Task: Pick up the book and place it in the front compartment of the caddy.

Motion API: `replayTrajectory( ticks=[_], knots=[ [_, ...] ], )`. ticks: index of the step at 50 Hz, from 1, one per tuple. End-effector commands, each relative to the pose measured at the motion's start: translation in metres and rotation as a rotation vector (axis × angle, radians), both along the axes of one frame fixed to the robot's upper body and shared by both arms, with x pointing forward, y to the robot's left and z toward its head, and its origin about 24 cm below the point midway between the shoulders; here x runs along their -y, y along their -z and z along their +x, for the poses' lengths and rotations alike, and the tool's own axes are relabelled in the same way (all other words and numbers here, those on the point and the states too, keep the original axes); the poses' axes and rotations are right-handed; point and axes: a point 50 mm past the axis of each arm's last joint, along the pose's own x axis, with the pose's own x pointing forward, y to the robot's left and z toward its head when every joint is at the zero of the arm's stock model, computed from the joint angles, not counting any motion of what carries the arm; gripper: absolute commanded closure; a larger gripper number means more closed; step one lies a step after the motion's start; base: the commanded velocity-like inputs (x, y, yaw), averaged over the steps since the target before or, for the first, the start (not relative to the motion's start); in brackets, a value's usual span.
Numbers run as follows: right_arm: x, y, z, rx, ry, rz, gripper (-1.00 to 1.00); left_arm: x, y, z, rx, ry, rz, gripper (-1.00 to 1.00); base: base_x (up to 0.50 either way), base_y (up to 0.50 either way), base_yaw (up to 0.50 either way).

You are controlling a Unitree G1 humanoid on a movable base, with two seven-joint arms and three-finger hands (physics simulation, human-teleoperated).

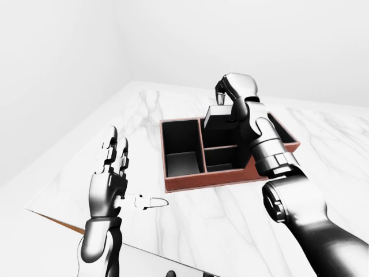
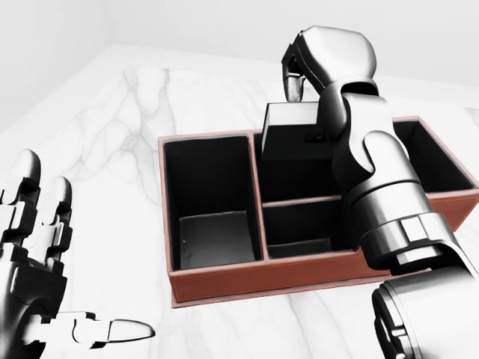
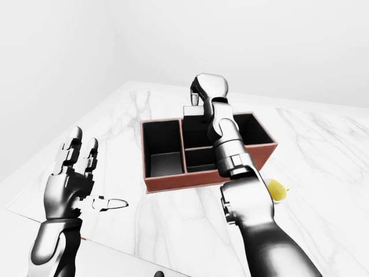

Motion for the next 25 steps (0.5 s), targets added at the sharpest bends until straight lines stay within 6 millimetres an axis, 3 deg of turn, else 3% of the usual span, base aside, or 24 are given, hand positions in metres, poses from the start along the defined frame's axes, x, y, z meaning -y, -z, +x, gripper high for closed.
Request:
replayTrajectory(
  ticks=[1, 25],
  knots=[
    [0.0, -0.008, 0.002, 0.042, 0.014, -0.01, 1.0, 0.0, 0.0, 0.0, 0.001, -0.001, 0.0, -1.0, 0.0, 0.0, 0.0],
    [0.0, 0.015, 0.008, -0.013, 0.043, 0.019, 1.0, 0.0, 0.001, 0.0, -0.002, 0.0, 0.0, -1.0, 0.0, 0.0, 0.0]
  ],
)
